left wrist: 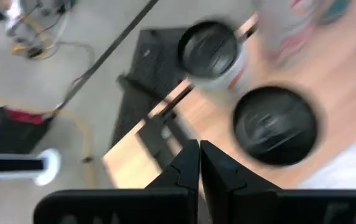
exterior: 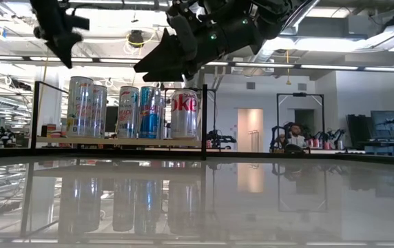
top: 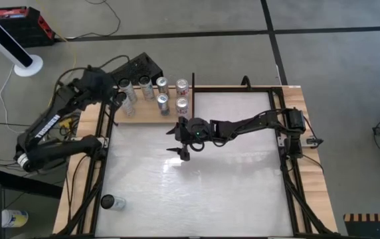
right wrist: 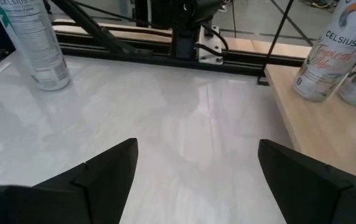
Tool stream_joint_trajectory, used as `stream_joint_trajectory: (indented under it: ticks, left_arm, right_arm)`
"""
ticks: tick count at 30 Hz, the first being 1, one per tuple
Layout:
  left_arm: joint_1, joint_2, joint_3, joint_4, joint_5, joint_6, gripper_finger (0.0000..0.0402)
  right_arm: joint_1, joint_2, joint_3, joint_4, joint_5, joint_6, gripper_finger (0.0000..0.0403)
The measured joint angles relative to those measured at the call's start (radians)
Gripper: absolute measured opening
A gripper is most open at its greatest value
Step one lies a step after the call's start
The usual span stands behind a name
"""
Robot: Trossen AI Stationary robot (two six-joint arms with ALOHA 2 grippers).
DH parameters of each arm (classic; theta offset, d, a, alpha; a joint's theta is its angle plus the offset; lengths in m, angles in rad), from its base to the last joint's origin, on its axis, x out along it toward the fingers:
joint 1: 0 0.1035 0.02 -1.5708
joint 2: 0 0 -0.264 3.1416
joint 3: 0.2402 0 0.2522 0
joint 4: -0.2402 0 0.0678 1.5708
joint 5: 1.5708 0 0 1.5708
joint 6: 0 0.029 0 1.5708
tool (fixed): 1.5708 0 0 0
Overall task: Place canned beverage on shelf
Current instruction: Put the yellow soda can on the shelf aligned with the other yellow soda can
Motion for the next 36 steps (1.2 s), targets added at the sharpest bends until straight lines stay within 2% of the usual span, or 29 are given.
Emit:
stream_joint_trajectory:
  ticks: [4, 12, 16, 23, 36]
  left_arm:
    - [0.005, 0.034, 0.047, -0.057, 0.068, -0.056, 0.0000]
    - [-0.049, 0.111, 0.053, -0.117, -0.086, -0.124, 0.0000]
    - [-0.062, 0.147, 0.053, -0.120, -0.066, -0.146, 0.0000]
    - [-0.062, 0.225, 0.052, -0.108, -0.092, -0.141, 0.0000]
    - [-0.062, 0.241, 0.052, -0.019, -0.058, -0.059, 0.0000]
  right_arm:
    - [-0.002, 0.000, 0.000, 0.002, 0.000, -0.008, 0.0356]
    - [0.004, 0.000, 0.000, 0.001, 0.000, -0.008, 0.0356]
    - [0.007, 0.000, 0.000, -0.001, 0.000, -0.009, 0.0356]
    - [0.007, 0.000, 0.000, -0.007, 0.000, -0.009, 0.0356]
    - [0.005, 0.000, 0.000, -0.026, 0.000, -0.024, 0.0356]
